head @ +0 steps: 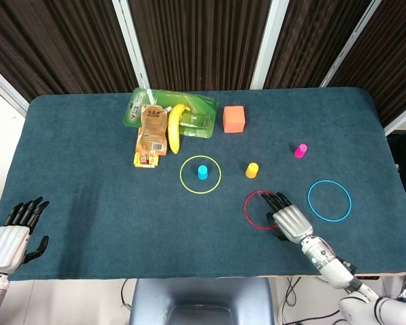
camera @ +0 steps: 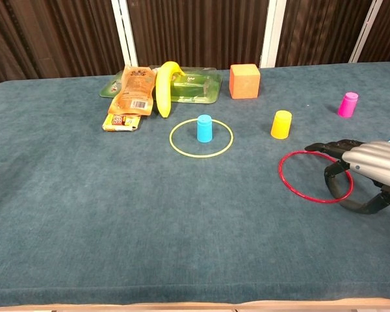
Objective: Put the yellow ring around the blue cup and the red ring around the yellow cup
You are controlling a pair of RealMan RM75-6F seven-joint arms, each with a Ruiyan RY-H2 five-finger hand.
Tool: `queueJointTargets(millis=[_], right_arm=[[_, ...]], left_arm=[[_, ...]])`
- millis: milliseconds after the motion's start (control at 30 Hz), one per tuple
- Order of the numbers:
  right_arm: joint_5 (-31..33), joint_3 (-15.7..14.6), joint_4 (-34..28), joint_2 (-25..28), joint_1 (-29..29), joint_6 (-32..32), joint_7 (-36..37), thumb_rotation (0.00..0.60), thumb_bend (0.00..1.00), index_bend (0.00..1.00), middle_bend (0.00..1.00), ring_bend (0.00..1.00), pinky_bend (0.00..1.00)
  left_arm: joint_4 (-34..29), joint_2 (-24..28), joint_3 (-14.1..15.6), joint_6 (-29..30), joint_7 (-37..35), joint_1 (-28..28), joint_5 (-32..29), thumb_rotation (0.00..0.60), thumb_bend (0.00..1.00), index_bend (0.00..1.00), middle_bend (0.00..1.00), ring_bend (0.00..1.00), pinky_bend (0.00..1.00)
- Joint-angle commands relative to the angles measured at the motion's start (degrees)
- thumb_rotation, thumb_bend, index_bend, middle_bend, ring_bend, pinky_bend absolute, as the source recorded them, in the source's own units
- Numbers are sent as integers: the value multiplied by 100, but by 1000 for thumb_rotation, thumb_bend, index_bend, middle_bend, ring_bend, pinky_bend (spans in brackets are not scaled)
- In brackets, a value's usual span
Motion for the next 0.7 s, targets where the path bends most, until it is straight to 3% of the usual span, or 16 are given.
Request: queueJointTargets(millis=[33, 367, 700], right_arm=[[3, 4, 2, -3, -3, -7, -4, 600, 471, 688, 31, 0, 0], [32, -2, 9, -9, -3, -109, -45, 600, 511, 725, 43, 0, 0], [-20, 44, -45, 32, -24, 35, -15, 600, 625, 836, 83, 0, 0]], left_arm=[[-3, 4, 0, 3, -3, 1, 5, 600, 454, 0, 0, 0, 0], [-27, 18, 7, 28, 14, 20, 8, 600, 455, 0, 0, 0, 0], [-4, 2, -5, 33, 4, 13, 12, 600, 455, 0, 0, 0, 0]])
